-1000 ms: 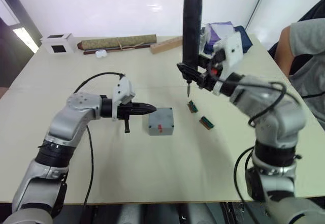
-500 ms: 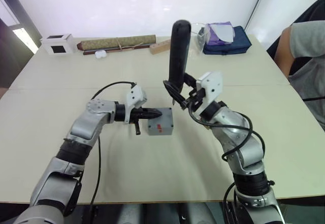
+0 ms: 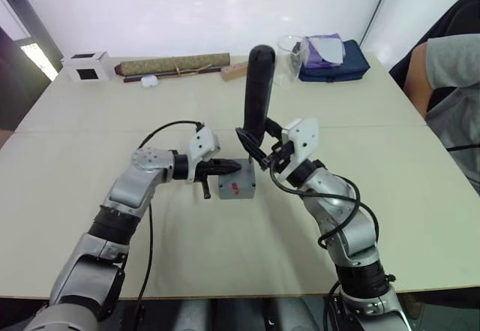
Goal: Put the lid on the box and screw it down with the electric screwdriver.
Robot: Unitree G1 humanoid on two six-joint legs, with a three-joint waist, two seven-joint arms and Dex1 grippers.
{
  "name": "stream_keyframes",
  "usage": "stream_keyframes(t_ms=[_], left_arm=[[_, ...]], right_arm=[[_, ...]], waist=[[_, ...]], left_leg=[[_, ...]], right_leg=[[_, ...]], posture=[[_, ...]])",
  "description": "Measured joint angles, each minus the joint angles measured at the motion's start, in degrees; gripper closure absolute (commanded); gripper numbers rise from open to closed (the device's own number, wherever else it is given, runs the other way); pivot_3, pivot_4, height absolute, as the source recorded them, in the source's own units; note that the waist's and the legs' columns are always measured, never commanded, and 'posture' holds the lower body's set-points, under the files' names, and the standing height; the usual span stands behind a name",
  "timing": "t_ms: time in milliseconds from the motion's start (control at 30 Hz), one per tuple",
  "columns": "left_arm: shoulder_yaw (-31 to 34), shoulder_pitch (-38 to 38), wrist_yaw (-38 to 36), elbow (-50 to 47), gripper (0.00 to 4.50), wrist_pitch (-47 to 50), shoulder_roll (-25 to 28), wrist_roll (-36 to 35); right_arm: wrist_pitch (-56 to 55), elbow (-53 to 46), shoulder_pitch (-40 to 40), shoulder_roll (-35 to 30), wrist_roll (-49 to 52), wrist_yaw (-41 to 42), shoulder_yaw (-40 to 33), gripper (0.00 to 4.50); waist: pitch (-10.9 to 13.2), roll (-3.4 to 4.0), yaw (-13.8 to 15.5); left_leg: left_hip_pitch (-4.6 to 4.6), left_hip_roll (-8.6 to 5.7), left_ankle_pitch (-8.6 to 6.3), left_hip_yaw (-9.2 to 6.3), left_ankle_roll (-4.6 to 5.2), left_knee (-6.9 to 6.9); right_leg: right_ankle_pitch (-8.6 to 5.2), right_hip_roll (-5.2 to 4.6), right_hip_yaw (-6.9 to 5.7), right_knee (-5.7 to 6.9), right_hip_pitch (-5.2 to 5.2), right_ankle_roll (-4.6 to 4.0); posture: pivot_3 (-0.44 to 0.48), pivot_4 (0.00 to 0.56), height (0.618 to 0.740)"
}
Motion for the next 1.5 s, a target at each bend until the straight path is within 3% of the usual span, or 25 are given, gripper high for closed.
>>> stream_keyframes(t_ms=[800,967,1100,1500], left_arm=[[0.1,0.6,0.2,-1.2,4.50,1.3,0.1,0.0],[0.1,0.9,0.4,-1.2,4.50,1.4,0.1,0.0],[0.0,1.8,0.6,-1.2,4.50,1.4,0.1,0.1],[-0.2,2.5,1.0,-1.2,4.50,1.6,0.2,1.3]], right_arm=[[-5.2,6.6,-1.7,0.1,-1.1,0.7,-0.1,2.43],[-1.4,5.6,-1.9,-0.4,-0.4,1.4,-0.2,2.43],[2.9,5.0,-1.9,-0.5,0.5,0.7,-0.9,2.43],[9.4,5.4,-3.8,-0.5,0.1,-1.3,-0.4,2.43]], waist=[[0.0,0.00,0.0],[-0.1,0.00,0.0],[-0.3,0.00,-0.1],[-1.4,-0.04,-0.1]], left_leg=[[0.08,0.00,0.00,-0.05,0.00,0.10],[0.29,0.01,-0.01,-0.05,0.01,0.10],[1.12,0.04,-0.04,-0.05,0.06,-0.08],[1.37,0.04,-0.04,-0.05,0.06,-0.37]], right_leg=[[0.00,0.01,-0.01,0.07,0.13,0.00],[-0.01,0.02,-0.01,0.05,0.36,-0.01],[-0.06,0.05,-0.02,-0.18,1.22,-0.06],[-0.06,0.04,-0.02,-0.35,1.39,-0.07]], posture=[[0.000,0.150,0.736],[0.000,0.150,0.736],[0.000,0.150,0.736],[0.000,0.150,0.736]])
